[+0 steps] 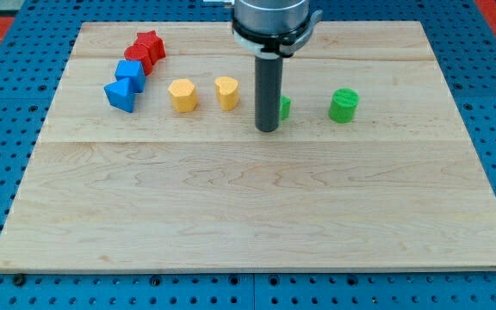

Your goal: Move green circle slightly upwards

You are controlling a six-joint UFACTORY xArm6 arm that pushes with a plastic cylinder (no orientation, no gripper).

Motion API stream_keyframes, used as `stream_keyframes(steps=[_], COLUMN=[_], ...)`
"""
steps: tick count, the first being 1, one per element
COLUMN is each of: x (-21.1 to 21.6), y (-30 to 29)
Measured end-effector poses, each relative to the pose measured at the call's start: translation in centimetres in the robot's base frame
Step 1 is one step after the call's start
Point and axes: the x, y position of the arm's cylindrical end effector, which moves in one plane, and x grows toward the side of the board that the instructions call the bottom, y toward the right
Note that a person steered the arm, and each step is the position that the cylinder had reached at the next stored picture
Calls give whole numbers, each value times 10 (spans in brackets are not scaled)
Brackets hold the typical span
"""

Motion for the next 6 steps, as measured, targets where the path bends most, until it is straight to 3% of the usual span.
stream_keyframes(steps=[1, 3, 5, 6], x=[-24, 26, -28, -23], y=[14, 91, 128, 130])
